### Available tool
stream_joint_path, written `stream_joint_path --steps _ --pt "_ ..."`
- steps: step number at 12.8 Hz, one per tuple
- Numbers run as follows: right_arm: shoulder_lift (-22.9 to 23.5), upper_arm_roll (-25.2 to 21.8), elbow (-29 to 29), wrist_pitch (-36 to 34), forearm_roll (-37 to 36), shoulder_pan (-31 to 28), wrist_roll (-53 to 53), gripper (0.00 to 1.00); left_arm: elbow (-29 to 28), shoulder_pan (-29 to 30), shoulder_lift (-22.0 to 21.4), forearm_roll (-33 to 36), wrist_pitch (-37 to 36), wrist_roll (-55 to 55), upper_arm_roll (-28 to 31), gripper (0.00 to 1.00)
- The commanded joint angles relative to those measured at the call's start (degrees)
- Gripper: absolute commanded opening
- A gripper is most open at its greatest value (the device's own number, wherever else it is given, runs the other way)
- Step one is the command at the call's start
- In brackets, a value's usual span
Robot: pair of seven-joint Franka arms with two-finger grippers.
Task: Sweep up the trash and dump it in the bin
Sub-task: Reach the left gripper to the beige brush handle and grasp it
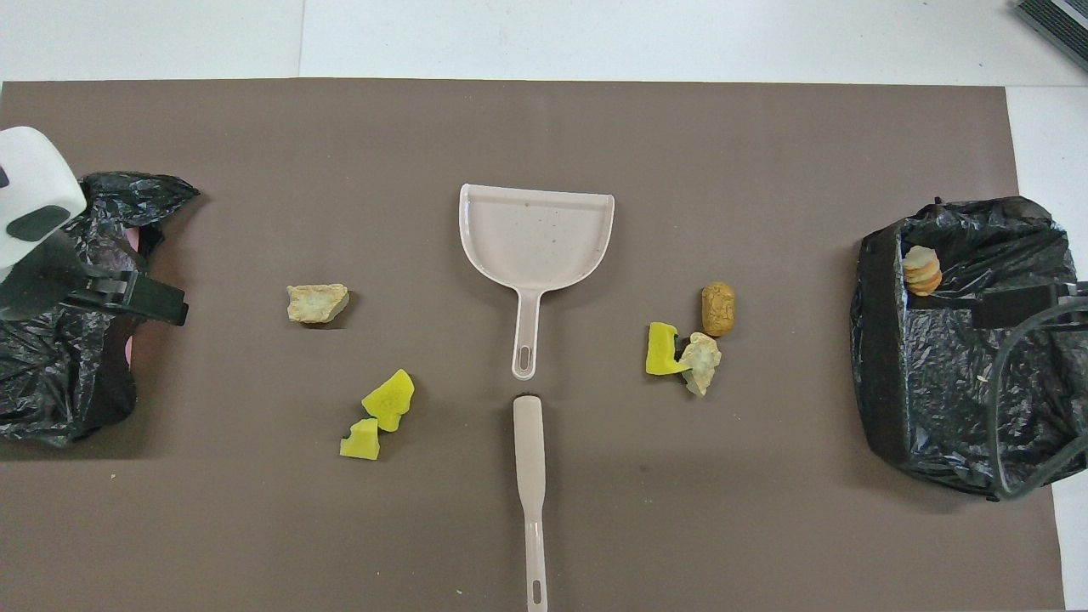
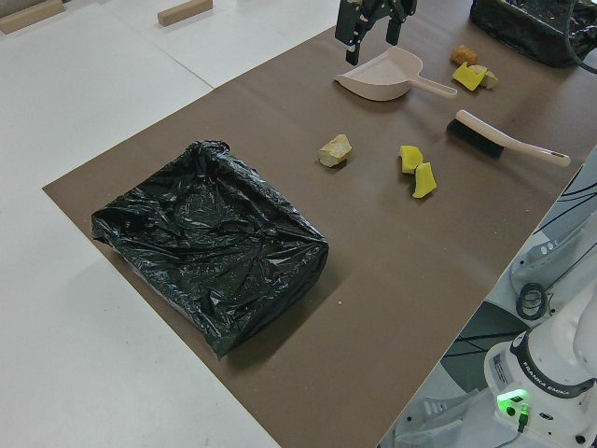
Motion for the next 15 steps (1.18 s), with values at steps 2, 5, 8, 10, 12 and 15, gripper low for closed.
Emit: stream_joint_path --steps 2,5,8,10,12,15 --pt "-1.2 -0.2 -1.0 -0.7 1.3 -0.6 -1.6 1.00 -5.9 -5.2 -3.0 -0.4 3.2 -3.3 0.6 1.00" --pt "-1.7 -0.1 -1.7 -1.1 1.3 -0.5 -1.5 1.00 -11.1 -11.7 -5.3 -0.4 5.9 -10.0 0.6 1.00" --pt "-1.7 -0.2 -1.6 -0.9 1.3 -0.6 -1.6 1.00 -18.0 -17.8 -9.1 -2.8 9.2 -14.3 0.6 1.00" --pt "-1.7 -0.2 -1.2 -1.0 1.1 -0.6 -1.5 1.00 -21.5 -21.2 -9.7 -5.0 11.1 -14.5 0.6 1.00" --pt "-1.8 -0.4 -1.0 -0.8 0.8 -0.6 -1.6 1.00 -24.7 -26.0 -9.8 -5.5 14.5 -16.6 0.6 1.00" --pt "-2.0 -0.2 -1.8 -0.7 0.6 -0.1 -3.1 1.00 -29.8 -33.3 -9.0 -5.8 21.5 -24.5 0.6 1.00"
